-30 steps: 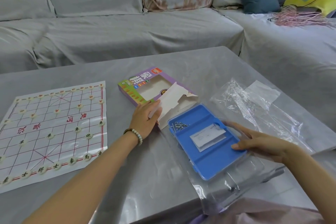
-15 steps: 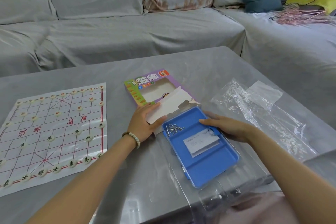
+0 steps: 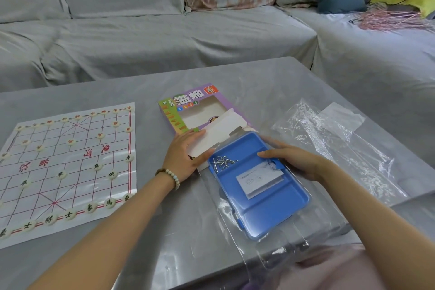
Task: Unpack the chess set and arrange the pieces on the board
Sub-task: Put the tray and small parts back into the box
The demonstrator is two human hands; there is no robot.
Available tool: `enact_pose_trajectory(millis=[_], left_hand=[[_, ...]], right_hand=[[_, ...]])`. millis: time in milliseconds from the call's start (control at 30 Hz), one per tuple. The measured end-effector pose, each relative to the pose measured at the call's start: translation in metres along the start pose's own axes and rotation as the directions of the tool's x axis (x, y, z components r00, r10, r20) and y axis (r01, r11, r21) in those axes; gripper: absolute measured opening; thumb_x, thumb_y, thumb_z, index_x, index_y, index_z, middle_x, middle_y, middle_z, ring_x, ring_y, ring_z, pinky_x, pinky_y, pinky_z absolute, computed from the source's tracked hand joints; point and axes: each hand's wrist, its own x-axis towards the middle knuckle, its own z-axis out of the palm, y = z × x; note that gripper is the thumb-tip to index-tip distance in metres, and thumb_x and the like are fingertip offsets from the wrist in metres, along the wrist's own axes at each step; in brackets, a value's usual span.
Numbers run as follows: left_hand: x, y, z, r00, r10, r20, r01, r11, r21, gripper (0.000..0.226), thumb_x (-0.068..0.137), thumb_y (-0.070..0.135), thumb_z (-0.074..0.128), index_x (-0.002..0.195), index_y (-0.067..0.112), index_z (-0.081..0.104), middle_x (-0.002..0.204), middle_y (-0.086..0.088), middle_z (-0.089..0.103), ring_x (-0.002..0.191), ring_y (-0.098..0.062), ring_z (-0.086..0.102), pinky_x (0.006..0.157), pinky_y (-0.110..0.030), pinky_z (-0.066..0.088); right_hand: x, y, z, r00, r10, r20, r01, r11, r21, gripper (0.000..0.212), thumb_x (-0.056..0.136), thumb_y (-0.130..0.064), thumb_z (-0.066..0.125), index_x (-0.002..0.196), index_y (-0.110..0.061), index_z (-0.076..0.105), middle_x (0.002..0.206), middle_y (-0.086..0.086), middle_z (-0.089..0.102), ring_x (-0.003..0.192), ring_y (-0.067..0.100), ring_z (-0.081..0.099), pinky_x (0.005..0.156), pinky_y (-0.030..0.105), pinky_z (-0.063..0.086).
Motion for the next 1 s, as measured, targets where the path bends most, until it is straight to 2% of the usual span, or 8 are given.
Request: enact_pose_trajectory(millis=[100,333,467,633,767,900,967,1000], left_hand=[[-0.001,-0.002,0.000,1.000,0.019,-0.002,-0.019,1.000,0.014,0.088,0.063,0.081,0.045,0.131,0.024,0.049,0.125,0.014,0.043,0.124,-0.004,0.032,0.104,-0.018,0.021],[0.001,0.001,0.003,1.000,0.010,-0.002,-0.010,1.000,0.022,0.062,0.078,0.048,0.064,0.132,0.021,0.047,0.136,0.002,0.044,0.130,-0.013,0.032,0.103,-0.018,0.020],[0.001,0.004,0.002,1.000,-0.002,0.003,0.002,1.000,0.027,0.061,0.079,0.042,0.064,0.133,0.020,0.046,0.138,-0.001,0.042,0.131,-0.015,0.032,0.103,-0.020,0.021],[0.000,0.005,0.002,1.000,-0.002,-0.004,0.002,1.000,0.030,0.061,0.078,0.041,0.066,0.132,0.020,0.047,0.137,0.000,0.043,0.130,-0.016,0.032,0.104,-0.021,0.022],[0.003,0.010,0.003,0.992,-0.111,-0.062,0.094,0.970,-0.223,0.047,0.081,0.034,0.065,0.125,0.021,0.055,0.129,0.009,0.050,0.119,-0.004,0.041,0.105,-0.020,0.032],[0.009,0.024,0.002,0.961,-0.255,-0.111,0.180,0.874,-0.452,0.037,0.085,0.028,0.061,0.121,0.016,0.061,0.115,0.018,0.049,0.108,0.001,0.042,0.069,0.007,0.036],[0.011,0.024,0.001,0.949,-0.285,-0.134,0.182,0.844,-0.505,0.035,0.084,0.025,0.064,0.118,0.017,0.063,0.110,0.023,0.048,0.105,0.001,0.043,0.069,0.005,0.038],[0.012,0.023,0.002,0.944,-0.298,-0.140,0.185,0.832,-0.523,0.034,0.083,0.024,0.065,0.116,0.018,0.064,0.107,0.026,0.048,0.103,0.001,0.045,0.075,0.000,0.040]], right_hand=[[0.001,-0.004,0.000,1.000,0.007,0.027,-0.006,1.000,-0.013,0.049,0.091,-0.021,0.055,0.130,-0.046,0.039,0.113,0.000,0.068,0.100,0.024,0.067,0.073,0.032,0.057],[0.001,-0.006,-0.003,1.000,0.030,-0.007,-0.031,0.997,-0.065,0.052,0.089,-0.021,0.059,0.130,-0.044,0.037,0.115,0.006,0.065,0.099,0.026,0.067,0.086,0.042,0.055],[-0.001,-0.004,-0.005,0.997,0.056,-0.056,-0.065,0.980,-0.189,0.063,0.083,-0.038,0.065,0.135,-0.042,0.029,0.119,0.008,0.062,0.099,0.025,0.067,0.090,0.044,0.053],[0.001,-0.003,-0.001,0.990,0.039,-0.138,-0.091,0.917,-0.389,0.082,0.079,-0.060,0.055,0.145,-0.043,0.011,0.133,-0.008,0.046,0.111,0.013,0.055,0.092,0.031,0.048],[0.013,0.000,0.006,0.954,-0.073,-0.290,-0.079,0.874,-0.479,0.083,0.075,-0.070,0.048,0.144,-0.030,0.027,0.146,-0.002,0.038,0.126,0.020,0.044,0.106,0.040,0.037],[0.019,0.000,0.008,0.919,0.015,-0.393,-0.166,0.920,-0.354,0.086,0.074,-0.066,0.057,0.136,-0.015,0.029,0.129,0.006,0.049,0.103,0.019,0.056,0.080,0.031,0.048],[0.019,-0.003,0.008,0.917,0.033,-0.399,-0.169,0.935,-0.311,0.088,0.072,-0.065,0.060,0.137,-0.017,0.027,0.130,0.007,0.049,0.096,0.015,0.058,0.071,0.026,0.047],[0.020,-0.004,0.007,0.916,0.020,-0.400,-0.154,0.939,-0.306,0.090,0.073,-0.063,0.061,0.141,-0.019,0.023,0.136,0.007,0.045,0.102,0.016,0.057,0.074,0.025,0.046]])
